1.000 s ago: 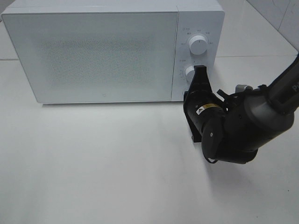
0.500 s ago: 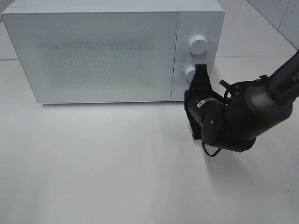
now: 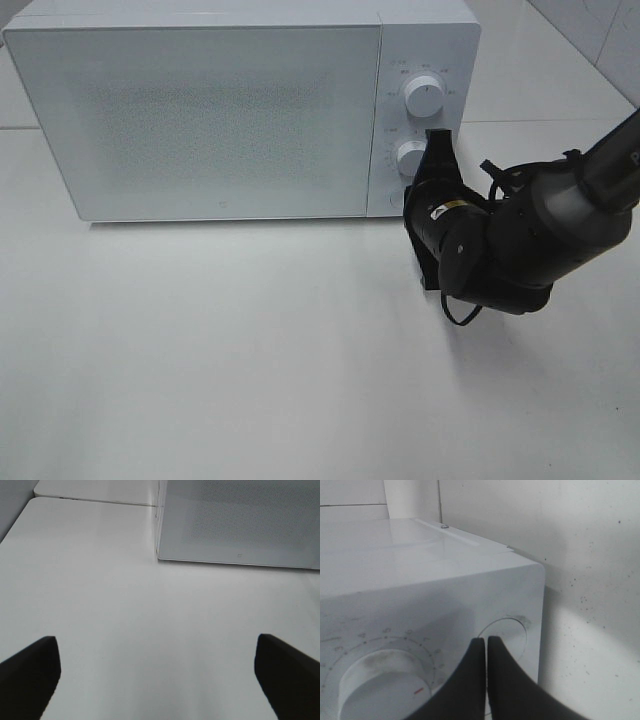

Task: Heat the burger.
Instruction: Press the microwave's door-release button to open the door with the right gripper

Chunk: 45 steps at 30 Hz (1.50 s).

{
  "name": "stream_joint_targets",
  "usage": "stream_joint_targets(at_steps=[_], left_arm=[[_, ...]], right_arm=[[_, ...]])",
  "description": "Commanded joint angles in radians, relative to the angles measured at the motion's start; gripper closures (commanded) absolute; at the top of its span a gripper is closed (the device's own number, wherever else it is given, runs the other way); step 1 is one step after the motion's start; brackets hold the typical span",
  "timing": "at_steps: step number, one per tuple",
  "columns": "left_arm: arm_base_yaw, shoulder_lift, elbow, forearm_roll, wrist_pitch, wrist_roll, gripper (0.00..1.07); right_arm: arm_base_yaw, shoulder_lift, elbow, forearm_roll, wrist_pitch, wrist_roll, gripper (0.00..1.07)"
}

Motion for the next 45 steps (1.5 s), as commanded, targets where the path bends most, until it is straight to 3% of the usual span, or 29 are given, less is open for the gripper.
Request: stream_joint_targets(at_steps=[1, 21, 39, 45], left_arm=[[0.004, -0.008, 0.004, 0.0, -0.003, -0.001, 0.09], [0.004, -0.008, 0.004, 0.0, -0.003, -0.001, 0.09], [0.004, -0.009, 0.004, 0.0, -0.003, -0.001, 0.09], [0.004, -0.009, 0.004, 0.0, -0.003, -0.001, 0.09]], right_arm=[[-0.01, 0.011, -0.01, -0.014, 0.005, -0.015, 1.07], [-0.01, 0.075, -0.094, -0.009, -0.007, -0.003, 1.07], [-0.011, 0.075, -0.187, 0.052, -0.242, -0.047, 1.07], [-0.011, 0.104, -0.275, 0.098, -0.272, -0.057, 1.07]])
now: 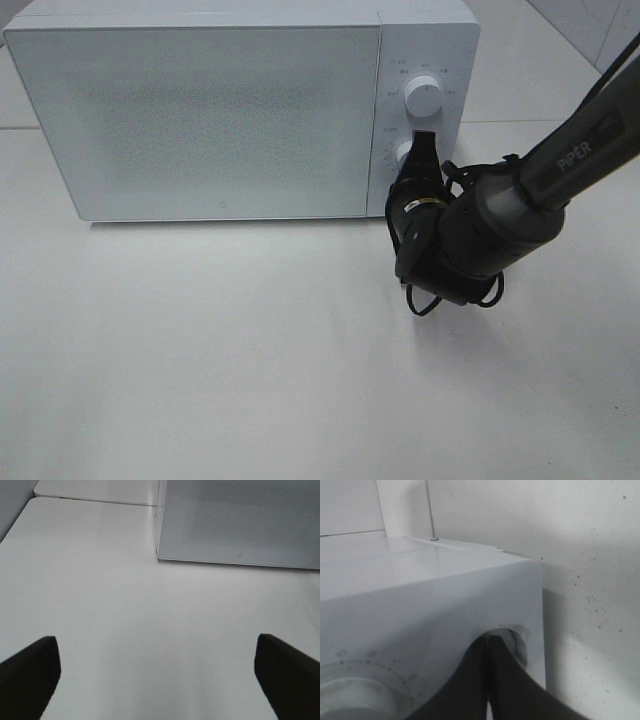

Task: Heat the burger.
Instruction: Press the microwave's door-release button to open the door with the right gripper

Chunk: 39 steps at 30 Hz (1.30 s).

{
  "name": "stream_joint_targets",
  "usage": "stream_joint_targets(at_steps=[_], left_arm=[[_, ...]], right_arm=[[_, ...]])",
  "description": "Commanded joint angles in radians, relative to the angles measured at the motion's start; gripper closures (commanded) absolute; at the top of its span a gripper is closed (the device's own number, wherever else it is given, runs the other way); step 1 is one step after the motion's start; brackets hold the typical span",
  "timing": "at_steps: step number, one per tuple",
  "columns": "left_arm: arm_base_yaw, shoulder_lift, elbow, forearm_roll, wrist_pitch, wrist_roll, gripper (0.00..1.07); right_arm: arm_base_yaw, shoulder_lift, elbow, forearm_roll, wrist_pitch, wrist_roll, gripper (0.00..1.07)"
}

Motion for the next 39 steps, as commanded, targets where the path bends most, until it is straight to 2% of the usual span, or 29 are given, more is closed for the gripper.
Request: stream_joint_targets(at_steps=[1, 12, 25, 33, 39], left_arm=[[0.004, -0.009, 0.004, 0.0, -0.003, -0.001, 0.09], [0.004, -0.009, 0.004, 0.0, -0.003, -0.001, 0.09], [0.004, -0.009, 0.004, 0.0, -0.003, -0.001, 0.09], [0.004, -0.009, 0.004, 0.0, -0.003, -0.001, 0.09], [0.004, -0.009, 0.004, 0.0, -0.003, -0.001, 0.09]], right_arm=[[-0.03, 0.002, -0.119, -0.079, -0.258, -0.009, 1.07], [-0.03, 0.005, -0.134, -0.077, -0.27, -0.042, 1.07], [-0.029, -0.036, -0.043, -0.081, -0.21, -0.03, 1.07], [-0.017, -0.101, 0.04, -0.089, -0.037, -0.037, 1.07], [-0.017, -0.147, 0.111, -0.117, 0.126, -0.125, 1.07]])
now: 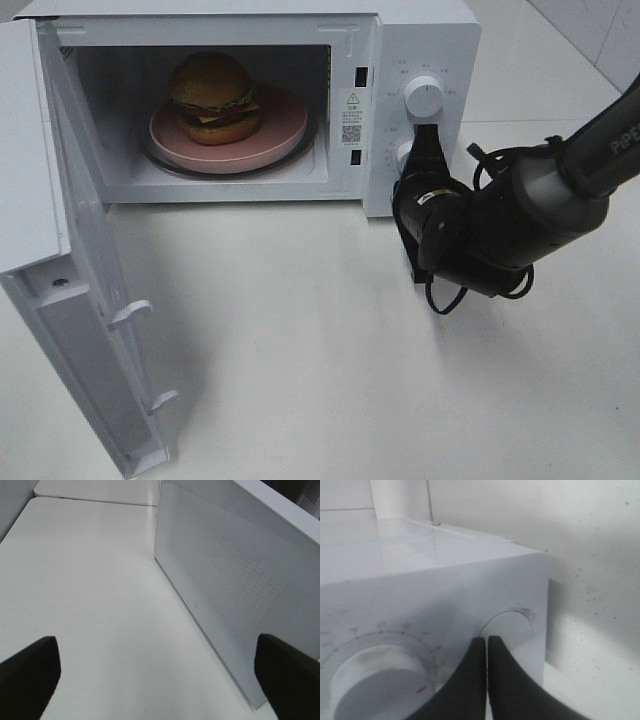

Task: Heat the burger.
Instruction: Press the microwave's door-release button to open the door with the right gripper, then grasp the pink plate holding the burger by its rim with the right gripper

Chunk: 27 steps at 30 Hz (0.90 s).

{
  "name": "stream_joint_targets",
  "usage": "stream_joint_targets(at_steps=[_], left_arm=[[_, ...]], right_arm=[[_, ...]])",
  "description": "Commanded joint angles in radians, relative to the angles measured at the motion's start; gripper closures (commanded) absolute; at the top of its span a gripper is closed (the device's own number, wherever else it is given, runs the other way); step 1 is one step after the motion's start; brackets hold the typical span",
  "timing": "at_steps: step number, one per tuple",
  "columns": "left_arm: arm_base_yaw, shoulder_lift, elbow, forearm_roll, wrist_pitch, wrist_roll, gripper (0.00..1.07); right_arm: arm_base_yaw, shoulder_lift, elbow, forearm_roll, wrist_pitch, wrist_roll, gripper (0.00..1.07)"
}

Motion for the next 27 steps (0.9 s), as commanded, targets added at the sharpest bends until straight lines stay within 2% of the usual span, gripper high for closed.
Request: stream_joint_targets(at_steps=[1, 12, 17, 22, 25, 27], left_arm=[[0.004, -0.009, 0.004, 0.0, -0.003, -0.001, 0.09], [0.004, -0.009, 0.004, 0.0, -0.003, -0.001, 0.09], [0.004, -0.009, 0.004, 0.0, -0.003, -0.001, 0.09], [0.004, -0.009, 0.004, 0.0, -0.003, -0.001, 0.09], [0.004, -0.009, 0.004, 0.0, -0.003, -0.001, 0.09], [0.004, -0.009, 0.004, 0.0, -0.003, -0.001, 0.09]], right_arm=[[-0.005, -0.033, 0.016, -0.036, 0.03, -0.056, 1.07], [-0.005, -0.146, 0.099, -0.141, 0.29, -0.199, 1.06], [-0.005, -0.23, 0.132, -0.213, 0.377, -0.35, 1.06], [-0.005, -0.332, 0.13, -0.355, 0.548, -0.589, 1.05], [-0.005, -0.36, 0.13, -0.399, 0.61, -0.617, 1.04], [-0.005, -0.401, 0.13, -0.478, 0.698, -0.626, 1.03]])
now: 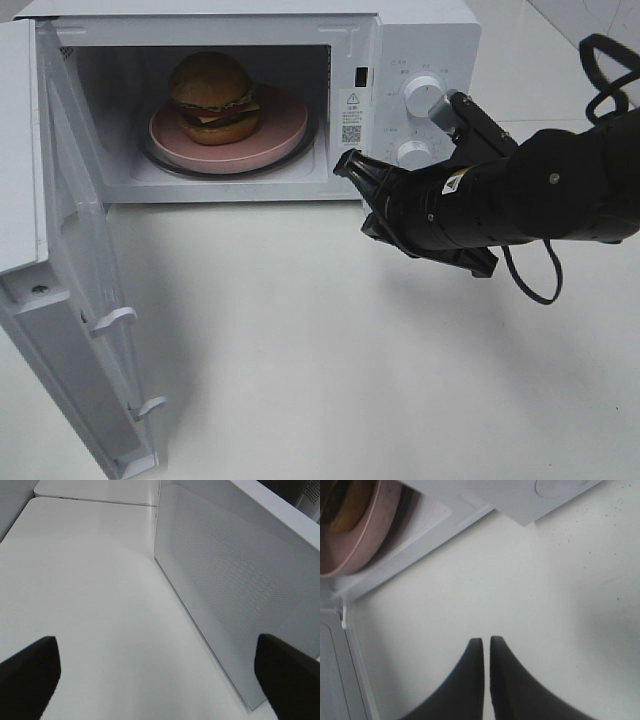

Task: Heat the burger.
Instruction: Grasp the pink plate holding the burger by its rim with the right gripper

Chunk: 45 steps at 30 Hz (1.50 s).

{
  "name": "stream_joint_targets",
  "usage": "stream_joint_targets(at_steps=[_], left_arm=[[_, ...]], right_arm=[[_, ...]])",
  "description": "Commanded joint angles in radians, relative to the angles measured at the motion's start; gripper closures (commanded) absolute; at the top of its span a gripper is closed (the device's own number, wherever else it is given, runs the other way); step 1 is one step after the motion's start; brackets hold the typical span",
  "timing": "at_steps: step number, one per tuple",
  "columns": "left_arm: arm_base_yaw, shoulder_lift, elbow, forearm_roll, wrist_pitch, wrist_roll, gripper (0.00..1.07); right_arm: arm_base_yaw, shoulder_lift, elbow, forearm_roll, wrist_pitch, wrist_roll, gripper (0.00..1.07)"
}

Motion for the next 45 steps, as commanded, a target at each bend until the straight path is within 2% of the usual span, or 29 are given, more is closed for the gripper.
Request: stream_joint_targets(at_steps=[1, 2, 7, 11, 18, 19, 23, 25, 26, 32, 34, 37, 39, 43, 45], left_arm=[[0.004, -0.009, 0.004, 0.0, -0.003, -0.001, 0.09], [0.004, -0.009, 0.004, 0.0, -0.003, -0.001, 0.09], [0.004, -0.009, 0.004, 0.0, -0.003, -0.001, 0.09], [0.004, -0.009, 0.004, 0.0, -0.003, -0.001, 0.09], [0.004, -0.009, 0.004, 0.0, -0.003, -0.001, 0.09], [0.004, -0.009, 0.004, 0.0, -0.003, -0.001, 0.09], [0.004, -0.009, 0.004, 0.0, -0.003, -0.001, 0.09], [0.004, -0.009, 0.004, 0.0, -0.003, -0.001, 0.09], [0.004, -0.009, 0.004, 0.0, -0.003, -0.001, 0.09], [0.004, -0.009, 0.004, 0.0, -0.003, -0.001, 0.09], [0.004, -0.009, 0.004, 0.0, -0.003, -0.001, 0.09], [0.004, -0.009, 0.004, 0.0, -0.003, -0.001, 0.09], [0.004, -0.009, 0.004, 0.0, -0.003, -0.001, 0.09], [0.004, -0.009, 0.004, 0.0, -0.003, -0.001, 0.09], [0.004, -0.009, 0.004, 0.0, -0.003, -0.001, 0.09]], right_arm=[[-0.002, -0.04, -0.002, -0.077, 0.084, -0.034, 1.03], [-0.002, -0.059, -0.002, -0.139, 0.139, -0.045, 1.02], [-0.005, -0.096, -0.002, -0.211, 0.266, -0.12, 1.01], [-0.005, -0.123, -0.002, -0.212, 0.335, -0.184, 1.0], [-0.005, -0.152, -0.016, -0.21, 0.525, -0.428, 0.98], [-0.005, -0.152, -0.026, -0.21, 0.593, -0.523, 0.97], [-0.005, -0.152, -0.044, -0.211, 0.663, -0.677, 0.96], [-0.005, -0.152, -0.065, -0.211, 0.717, -0.829, 0.94], [-0.005, -0.152, -0.076, -0.211, 0.724, -0.928, 0.94], [-0.005, -0.152, -0.092, -0.214, 0.729, -1.086, 0.92], [-0.005, -0.152, -0.114, -0.263, 0.748, -1.259, 0.91], [-0.005, -0.152, -0.119, -0.272, 0.748, -1.31, 0.9], [-0.005, -0.152, -0.152, -0.306, 0.744, -1.513, 0.88], [-0.004, -0.152, -0.177, -0.344, 0.737, -1.612, 0.86], [-0.004, -0.152, -0.198, -0.42, 0.716, -1.642, 0.82]])
